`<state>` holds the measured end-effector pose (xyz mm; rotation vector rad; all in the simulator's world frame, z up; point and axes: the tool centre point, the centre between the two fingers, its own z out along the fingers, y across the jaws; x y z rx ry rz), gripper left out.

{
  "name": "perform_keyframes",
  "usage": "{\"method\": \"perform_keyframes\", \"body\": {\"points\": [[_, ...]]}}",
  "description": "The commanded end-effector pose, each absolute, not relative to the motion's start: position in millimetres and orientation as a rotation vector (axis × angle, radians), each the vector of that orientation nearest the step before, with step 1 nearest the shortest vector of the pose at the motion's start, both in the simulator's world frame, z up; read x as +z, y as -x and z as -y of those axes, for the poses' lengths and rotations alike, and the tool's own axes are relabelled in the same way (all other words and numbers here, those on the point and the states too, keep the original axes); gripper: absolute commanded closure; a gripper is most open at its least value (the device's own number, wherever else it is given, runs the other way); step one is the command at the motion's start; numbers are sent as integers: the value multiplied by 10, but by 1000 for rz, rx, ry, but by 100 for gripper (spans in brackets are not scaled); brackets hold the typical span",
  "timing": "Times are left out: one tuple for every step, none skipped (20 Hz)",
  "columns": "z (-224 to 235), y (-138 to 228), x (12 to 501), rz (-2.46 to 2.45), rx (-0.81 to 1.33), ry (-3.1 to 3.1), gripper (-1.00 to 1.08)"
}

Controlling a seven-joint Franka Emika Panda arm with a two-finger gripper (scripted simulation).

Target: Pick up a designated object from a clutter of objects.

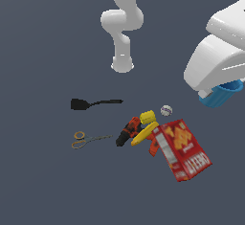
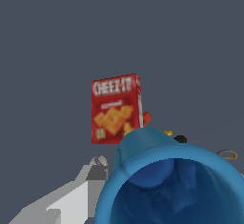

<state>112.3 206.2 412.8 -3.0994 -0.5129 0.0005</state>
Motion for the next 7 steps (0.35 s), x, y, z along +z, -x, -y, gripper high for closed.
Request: {"method": "perform_keyframes", "body": {"points": [[-2085,-1125,4192,512,0,3100,108],[-2091,-1126,4207,512,0,3100,108],[-2096,-1127,4218,512,0,3100,108],[-2100,-1128,4226,512,0,3100,108],[-2102,-1129,4232,512,0,3100,108],[-2103,-1130,4235,512,0,3100,108],[-2104,-1130,4236,512,0,3100,108]]}}
